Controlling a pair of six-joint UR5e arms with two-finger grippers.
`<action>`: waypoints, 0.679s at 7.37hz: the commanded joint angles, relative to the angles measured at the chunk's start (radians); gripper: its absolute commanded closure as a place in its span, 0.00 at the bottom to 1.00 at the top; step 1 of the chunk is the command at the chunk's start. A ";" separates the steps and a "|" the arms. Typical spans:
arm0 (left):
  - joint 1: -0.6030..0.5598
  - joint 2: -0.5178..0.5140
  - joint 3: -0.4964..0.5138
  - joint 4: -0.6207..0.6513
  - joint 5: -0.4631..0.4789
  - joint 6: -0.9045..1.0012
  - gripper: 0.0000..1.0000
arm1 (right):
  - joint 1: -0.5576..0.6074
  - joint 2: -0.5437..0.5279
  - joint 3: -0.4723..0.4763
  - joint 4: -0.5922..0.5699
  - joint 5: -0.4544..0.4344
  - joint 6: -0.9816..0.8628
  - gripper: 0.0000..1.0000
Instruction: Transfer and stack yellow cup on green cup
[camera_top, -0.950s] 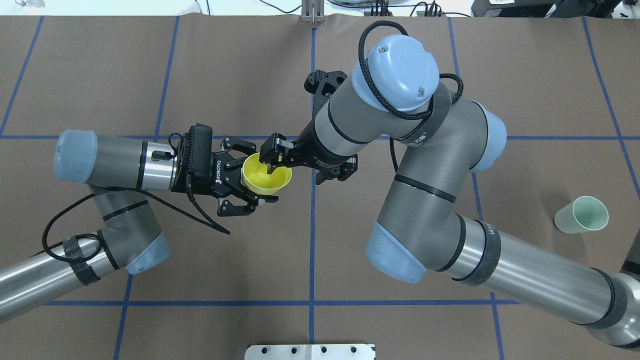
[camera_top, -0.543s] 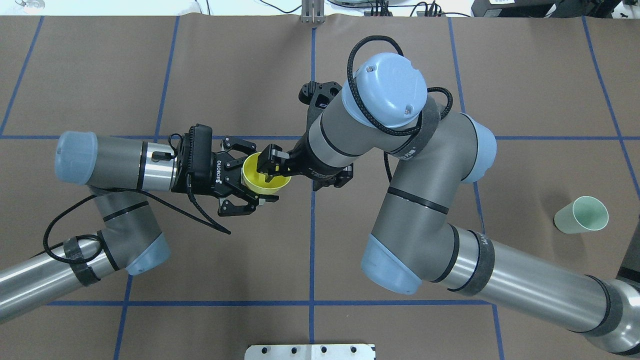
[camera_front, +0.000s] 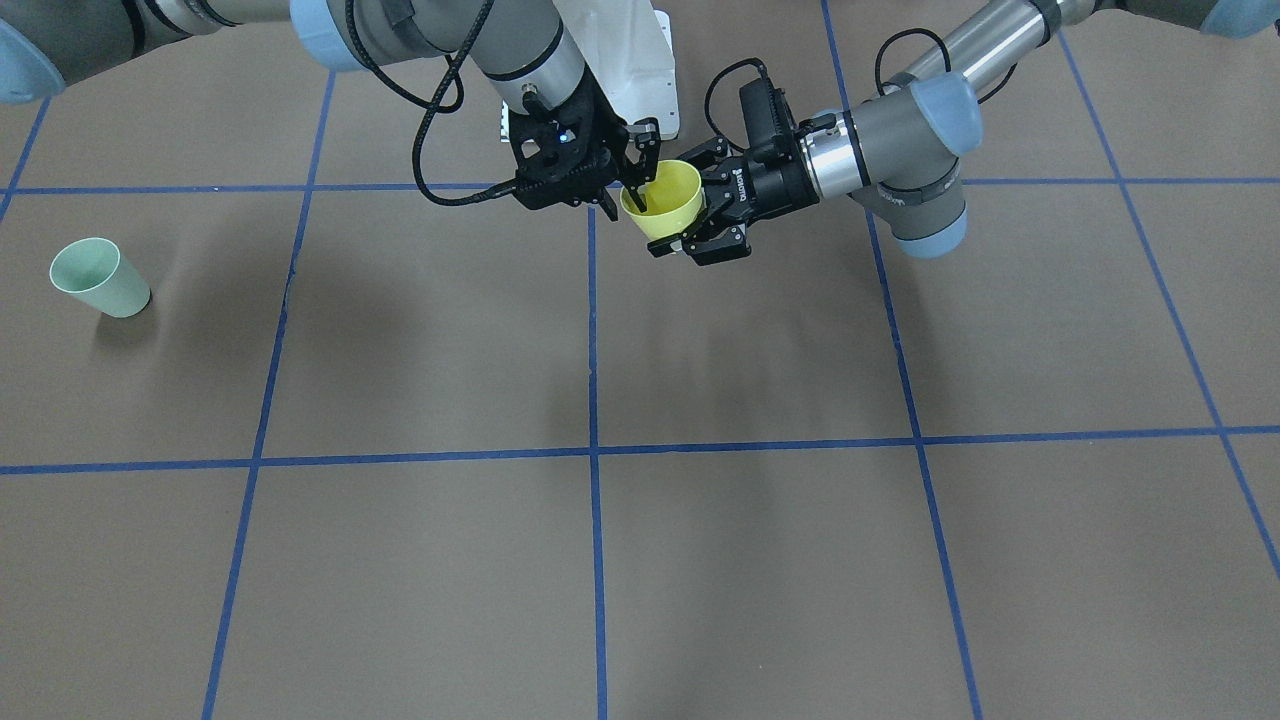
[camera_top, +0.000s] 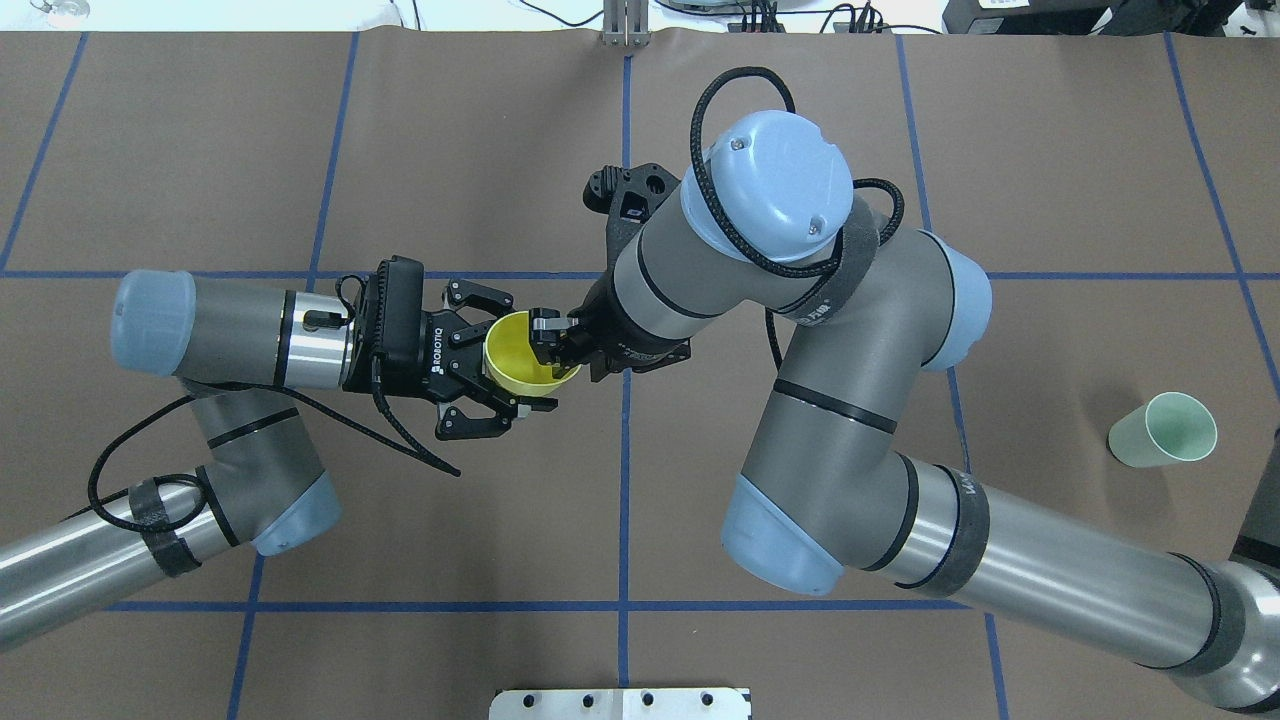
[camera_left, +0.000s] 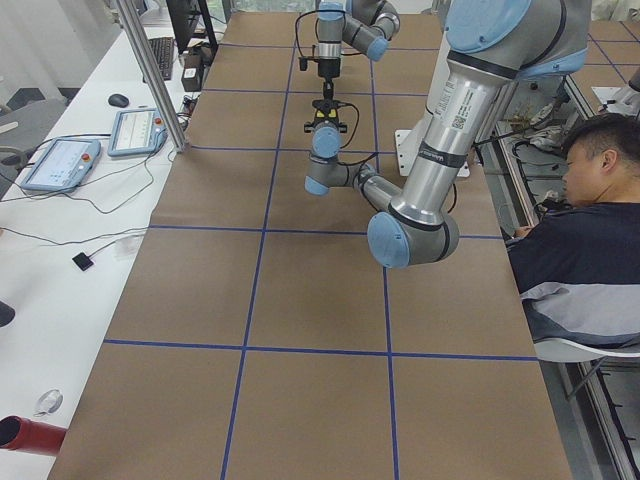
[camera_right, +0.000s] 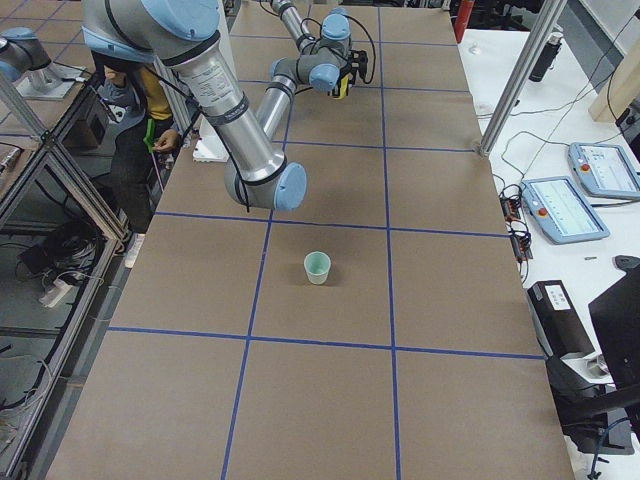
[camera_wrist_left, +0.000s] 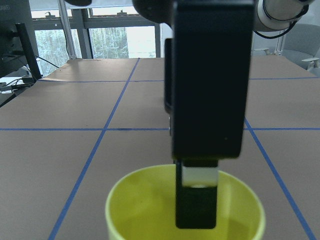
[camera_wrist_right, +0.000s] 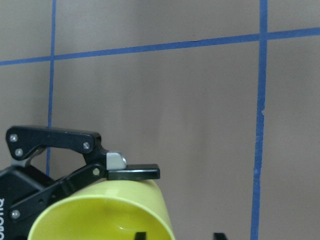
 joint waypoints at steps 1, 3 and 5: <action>0.021 -0.001 -0.004 -0.018 -0.005 -0.007 0.44 | 0.004 -0.001 0.004 0.000 -0.002 -0.005 1.00; 0.023 -0.002 -0.008 -0.038 0.000 -0.030 0.01 | 0.011 -0.012 0.011 -0.001 -0.001 -0.005 1.00; 0.023 -0.010 -0.007 -0.059 0.018 -0.151 0.00 | 0.025 -0.046 0.051 -0.001 0.003 -0.005 1.00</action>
